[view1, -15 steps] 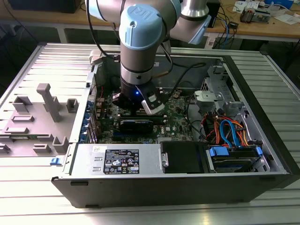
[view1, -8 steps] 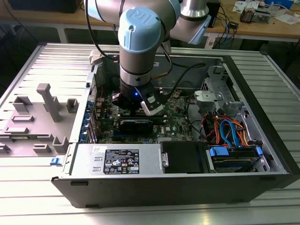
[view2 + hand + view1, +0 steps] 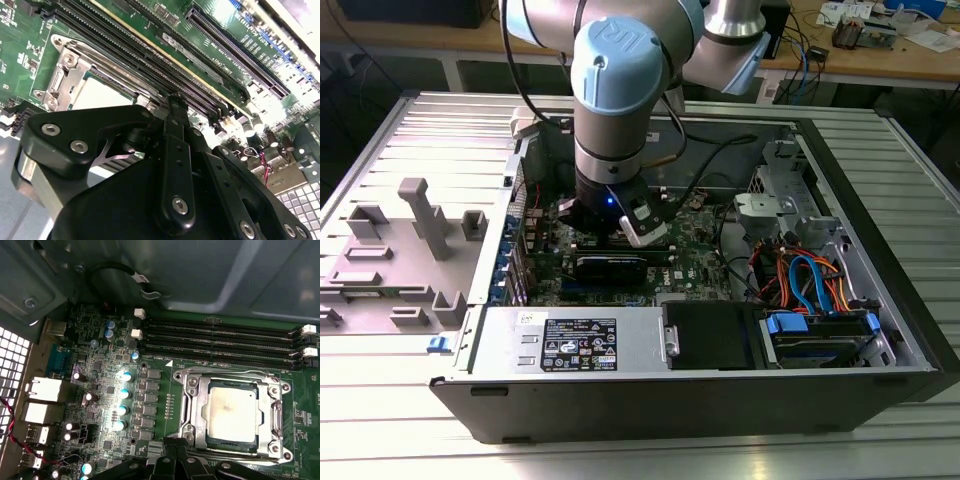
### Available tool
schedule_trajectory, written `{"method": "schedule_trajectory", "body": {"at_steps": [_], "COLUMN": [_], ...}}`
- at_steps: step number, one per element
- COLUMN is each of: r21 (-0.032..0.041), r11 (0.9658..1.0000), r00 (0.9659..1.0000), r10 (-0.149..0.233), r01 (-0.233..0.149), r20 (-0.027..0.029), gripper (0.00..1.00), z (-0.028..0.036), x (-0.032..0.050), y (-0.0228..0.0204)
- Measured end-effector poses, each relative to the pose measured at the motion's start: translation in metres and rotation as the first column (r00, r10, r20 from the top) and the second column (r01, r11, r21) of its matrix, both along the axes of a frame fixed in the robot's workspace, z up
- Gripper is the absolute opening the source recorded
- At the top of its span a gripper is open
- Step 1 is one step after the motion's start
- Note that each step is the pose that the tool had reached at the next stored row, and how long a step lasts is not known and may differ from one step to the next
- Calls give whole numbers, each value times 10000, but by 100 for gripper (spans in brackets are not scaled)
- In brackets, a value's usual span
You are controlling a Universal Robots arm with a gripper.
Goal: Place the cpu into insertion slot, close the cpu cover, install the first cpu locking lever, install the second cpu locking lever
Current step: 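Install the second cpu locking lever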
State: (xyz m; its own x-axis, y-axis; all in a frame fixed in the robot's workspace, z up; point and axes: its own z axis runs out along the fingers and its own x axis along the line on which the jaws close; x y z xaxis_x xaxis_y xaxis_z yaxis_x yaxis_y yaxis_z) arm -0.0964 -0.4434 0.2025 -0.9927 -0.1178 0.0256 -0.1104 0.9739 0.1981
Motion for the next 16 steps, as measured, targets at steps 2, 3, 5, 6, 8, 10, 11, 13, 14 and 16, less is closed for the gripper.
{"method": "schedule_trajectory", "body": {"at_steps": [2, 3, 5, 6, 8, 10, 11, 13, 14, 16], "r21": [7, 17, 27, 26, 27, 25, 24, 25, 25, 23], "r11": [10000, 10000, 10000, 10000, 10000, 10000, 10000, 10000, 10000, 10000], "r00": [10000, 10000, 10000, 10000, 10000, 10000, 10000, 10000, 10000, 10000], "r10": [6, 8, 6, 7, 10, 8, 8, 8, 8, 8], "r01": [-6, -8, -6, -7, -10, -8, -8, -8, -8, -8], "r20": [0, 1, 9, 11, 13, 12, 12, 13, 13, 12], "gripper": [11, 11, 11, 11, 11, 11, 11, 11, 11, 11], "z": [-7, -9, -12, -12, -13, -12, -13, -14, -14, -16], "x": [-10, -10, -22, -23, -28, -29, -29, -28, -28, -28], "y": [3, 4, 10, 10, 19, 25, 29, 32, 32, 32]}}
